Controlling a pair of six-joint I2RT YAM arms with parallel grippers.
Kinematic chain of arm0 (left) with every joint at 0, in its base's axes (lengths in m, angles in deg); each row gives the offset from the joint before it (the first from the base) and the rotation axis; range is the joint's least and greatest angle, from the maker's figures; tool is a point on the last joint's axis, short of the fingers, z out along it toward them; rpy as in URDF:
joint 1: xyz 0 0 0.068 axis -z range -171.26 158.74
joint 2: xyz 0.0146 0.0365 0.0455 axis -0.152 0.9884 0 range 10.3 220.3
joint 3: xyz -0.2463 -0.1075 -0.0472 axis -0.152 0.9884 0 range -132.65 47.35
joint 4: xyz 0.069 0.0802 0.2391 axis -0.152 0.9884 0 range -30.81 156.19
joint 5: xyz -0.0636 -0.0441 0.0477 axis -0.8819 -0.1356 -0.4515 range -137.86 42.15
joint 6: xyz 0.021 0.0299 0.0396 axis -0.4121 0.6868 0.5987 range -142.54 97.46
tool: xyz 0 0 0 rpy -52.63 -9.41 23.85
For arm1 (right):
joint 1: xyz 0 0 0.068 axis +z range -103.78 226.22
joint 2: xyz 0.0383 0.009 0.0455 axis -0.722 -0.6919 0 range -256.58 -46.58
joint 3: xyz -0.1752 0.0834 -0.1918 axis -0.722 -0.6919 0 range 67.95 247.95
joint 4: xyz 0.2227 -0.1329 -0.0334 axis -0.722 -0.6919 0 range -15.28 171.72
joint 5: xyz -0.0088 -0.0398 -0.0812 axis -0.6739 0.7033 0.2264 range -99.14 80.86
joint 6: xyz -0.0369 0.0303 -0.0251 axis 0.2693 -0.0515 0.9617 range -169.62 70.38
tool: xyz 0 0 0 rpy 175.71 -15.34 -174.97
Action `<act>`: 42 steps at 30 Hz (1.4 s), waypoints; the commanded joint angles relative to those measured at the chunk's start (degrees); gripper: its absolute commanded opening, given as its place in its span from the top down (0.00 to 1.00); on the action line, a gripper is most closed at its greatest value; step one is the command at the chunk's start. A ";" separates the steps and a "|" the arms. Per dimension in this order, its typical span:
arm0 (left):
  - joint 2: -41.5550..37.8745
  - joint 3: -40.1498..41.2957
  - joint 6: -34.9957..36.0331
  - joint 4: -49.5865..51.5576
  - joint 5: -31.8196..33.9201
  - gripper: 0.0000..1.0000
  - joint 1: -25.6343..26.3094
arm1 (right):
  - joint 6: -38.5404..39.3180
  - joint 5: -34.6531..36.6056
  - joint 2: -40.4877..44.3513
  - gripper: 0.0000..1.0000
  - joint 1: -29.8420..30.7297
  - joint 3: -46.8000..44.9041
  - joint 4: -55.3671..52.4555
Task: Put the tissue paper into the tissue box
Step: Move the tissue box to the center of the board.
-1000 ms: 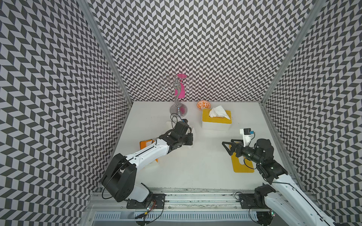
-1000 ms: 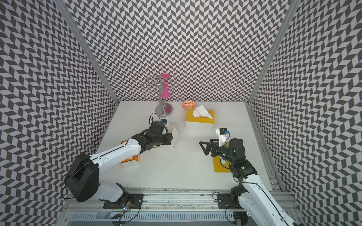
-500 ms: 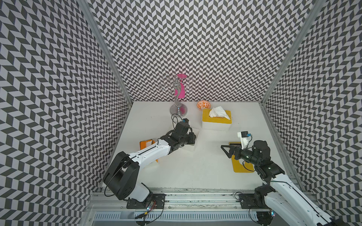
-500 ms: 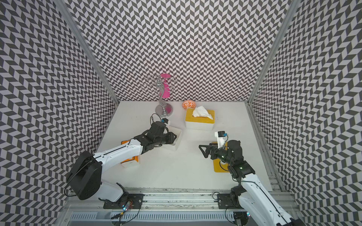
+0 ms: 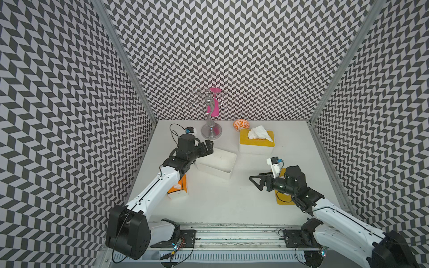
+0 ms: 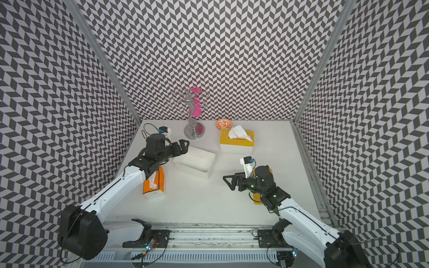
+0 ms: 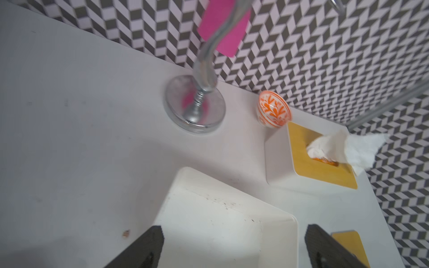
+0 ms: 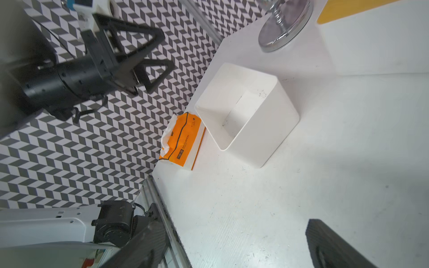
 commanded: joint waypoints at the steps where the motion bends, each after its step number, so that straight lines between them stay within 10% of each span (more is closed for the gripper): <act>1: 1.99 -0.28 1.82 -0.05 -5.79 0.00 -5.67 | -3.11 5.31 -6.86 0.00 3.56 4.50 8.90; 16: 14.94 5.88 -4.64 -14.06 -18.05 0.00 -11.65 | -7.88 6.94 -33.28 0.00 6.48 16.59 20.19; 42: 2.37 23.21 -11.06 -23.97 -22.73 0.00 -0.59 | -0.88 1.18 -39.54 0.00 -0.55 23.14 14.07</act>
